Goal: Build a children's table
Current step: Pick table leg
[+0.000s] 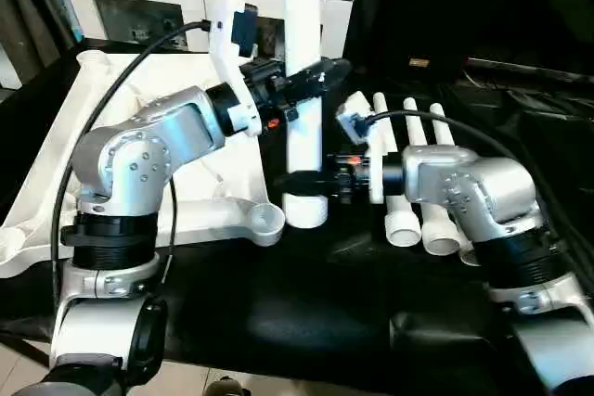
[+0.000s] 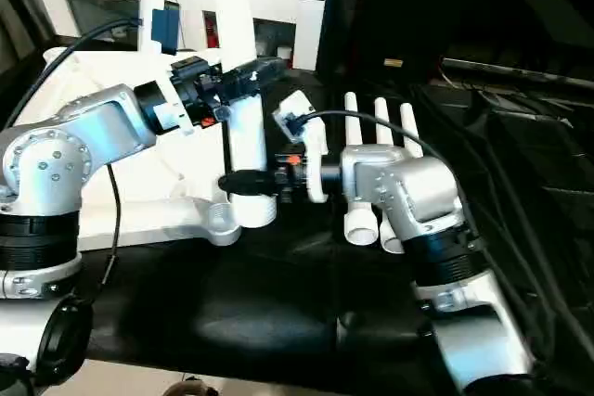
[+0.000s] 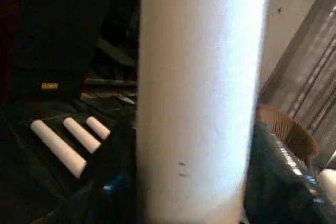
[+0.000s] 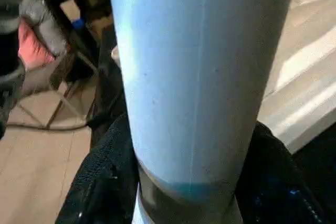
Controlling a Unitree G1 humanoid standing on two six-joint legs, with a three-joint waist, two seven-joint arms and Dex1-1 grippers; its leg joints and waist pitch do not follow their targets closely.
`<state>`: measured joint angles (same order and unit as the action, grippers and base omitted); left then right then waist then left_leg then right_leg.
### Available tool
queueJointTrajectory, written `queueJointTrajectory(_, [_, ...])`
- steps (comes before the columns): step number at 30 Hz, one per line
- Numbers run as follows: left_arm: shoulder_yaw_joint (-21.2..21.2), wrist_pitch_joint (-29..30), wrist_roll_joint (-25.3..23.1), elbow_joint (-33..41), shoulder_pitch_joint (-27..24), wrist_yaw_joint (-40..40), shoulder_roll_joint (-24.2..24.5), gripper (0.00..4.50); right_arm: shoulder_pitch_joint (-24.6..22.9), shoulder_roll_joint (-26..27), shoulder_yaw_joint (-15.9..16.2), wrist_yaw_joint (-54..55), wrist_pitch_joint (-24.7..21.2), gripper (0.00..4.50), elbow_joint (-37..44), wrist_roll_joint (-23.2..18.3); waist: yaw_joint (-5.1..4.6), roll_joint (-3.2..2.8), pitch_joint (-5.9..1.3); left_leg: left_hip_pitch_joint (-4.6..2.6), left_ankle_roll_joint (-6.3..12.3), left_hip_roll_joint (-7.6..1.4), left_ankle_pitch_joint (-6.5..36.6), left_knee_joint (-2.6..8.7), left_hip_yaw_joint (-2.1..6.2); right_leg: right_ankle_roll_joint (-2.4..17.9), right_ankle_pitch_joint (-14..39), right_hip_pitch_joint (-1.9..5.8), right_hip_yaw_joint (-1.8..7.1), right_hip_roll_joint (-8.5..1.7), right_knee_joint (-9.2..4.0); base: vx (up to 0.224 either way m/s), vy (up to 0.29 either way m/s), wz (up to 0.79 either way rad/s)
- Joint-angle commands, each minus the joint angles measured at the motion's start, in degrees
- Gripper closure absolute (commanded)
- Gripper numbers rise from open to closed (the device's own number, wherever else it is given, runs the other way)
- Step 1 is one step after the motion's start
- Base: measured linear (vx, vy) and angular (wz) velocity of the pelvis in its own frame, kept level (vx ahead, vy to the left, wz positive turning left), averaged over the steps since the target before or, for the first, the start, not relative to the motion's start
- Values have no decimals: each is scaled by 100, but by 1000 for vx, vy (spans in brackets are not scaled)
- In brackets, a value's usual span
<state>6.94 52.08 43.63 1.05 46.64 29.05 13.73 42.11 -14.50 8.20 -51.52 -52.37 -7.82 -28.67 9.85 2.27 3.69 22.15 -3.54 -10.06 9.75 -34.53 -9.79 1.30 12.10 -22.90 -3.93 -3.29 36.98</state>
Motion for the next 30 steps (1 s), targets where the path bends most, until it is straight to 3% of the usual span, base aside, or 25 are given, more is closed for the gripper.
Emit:
queueJointTrajectory(1, [113,-151,124,163,-51,-11,-74,170,-71,-4,-375,290,116,255,-16,-18,5,-78,-456,-109,-290,-304,664,367,127,910,266,331,322,-538,-407,0,0,0])
queueJointTrajectory(2, [257,-433,103,195,-95,-24,-142,157,-132,116,-533,448,219,255,1,-49,9,-98,-457,-106,-305,-299,690,369,132,912,263,337,319,-533,-405,0,0,0])
queueJointTrajectory(6, [712,-1400,-24,385,-246,-218,-388,151,-288,408,-959,901,537,256,87,-129,-1,-78,-464,-95,-351,-304,700,379,134,906,165,357,316,-539,-411,0,0,0])
queueJointTrajectory(10, [754,-1431,-49,720,-595,90,-78,151,-374,549,-1293,1527,945,257,-14,54,-37,-161,-458,-121,-414,-290,837,395,134,805,359,326,310,-513,-418,0,0,0])
queueJointTrajectory(12, [545,-1432,-277,783,-759,360,228,151,-402,474,-1216,1670,1281,257,-88,299,-54,-167,-447,-134,-449,-289,927,408,132,748,493,308,309,-497,-431,0,0,0])
queueJointTrajectory(13, [-111,-1646,-934,861,-1137,993,1021,151,-511,363,-1014,1730,1755,257,-123,645,-58,-189,-447,-150,-470,-290,992,411,135,678,600,293,314,-496,-437,0,0,0])
queueJointTrajectory(15, [-659,-1851,-1435,875,-1439,1514,1661,151,-610,315,-887,1736,2123,257,-132,862,-76,-182,-422,-135,-415,-294,1130,461,162,379,992,279,326,-492,-481,0,0,0])
queueJointTrajectory(16, [-966,-2059,-1739,824,-1652,1841,2019,151,-685,294,-837,1723,2194,257,-95,947,-103,-134,-424,-166,-434,-293,1093,450,125,378,974,265,339,-487,-472,0,0,0])
queueJointTrajectory(17, [-1263,-2356,-2091,658,-1871,2136,2359,151,-770,273,-789,1741,2249,257,-49,1032,-60,-153,-429,-158,-365,-297,943,444,144,407,929,262,346,-507,-470,0,0,0])
queueJointTrajectory(18, [-1447,-2586,-2333,472,-2047,2342,2577,151,-847,270,-784,1753,2201,257,7,1045,-97,-161,-424,-144,-372,-288,929,446,122,430,886,260,351,-487,-443,0,0,0])
queueJointTrajectory(19, [-1447,-2586,-2333,472,-2047,2342,2577,151,-847,270,-784,1753,2201,257,7,1045,-99,-189,-429,-169,-374,-296,966,447,121,474,843,242,348,-482,-448,0,0,0])
queueJointTrajectory(20, [-1621,-2914,-2624,154,-2278,2569,2798,151,-978,257,-754,1802,2200,257,52,1094,-112,-162,-432,-161,-385,-301,955,451,120,540,761,255,346,-489,-429,0,0,0])
queueJointTrajectory(24, [-1739,-3208,-2807,-414,-2457,2918,2979,151,-1233,209,-719,1807,2154,257,143,1081,-104,-191,-416,-175,-396,-297,1170,465,119,719,800,235,344,-507,-436,0,0,0])
queueJointTrajectory(27, [-1977,-3701,-3164,-1025,-2362,2976,3082,151,-1317,171,-653,1766,2283,257,171,1109,-96,-197,-412,-179,-383,-299,1344,482,136,654,1054,243,354,-534,-469,0,0,0])
queueJointTrajectory(30, [-2068,-4001,-3298,-1475,-2238,3105,3084,169,-1351,185,-636,1673,2382,257,177,1099,-123,-215,-414,-193,-427,-319,1470,485,143,753,1069,224,354,-550,-460,0,0,0])
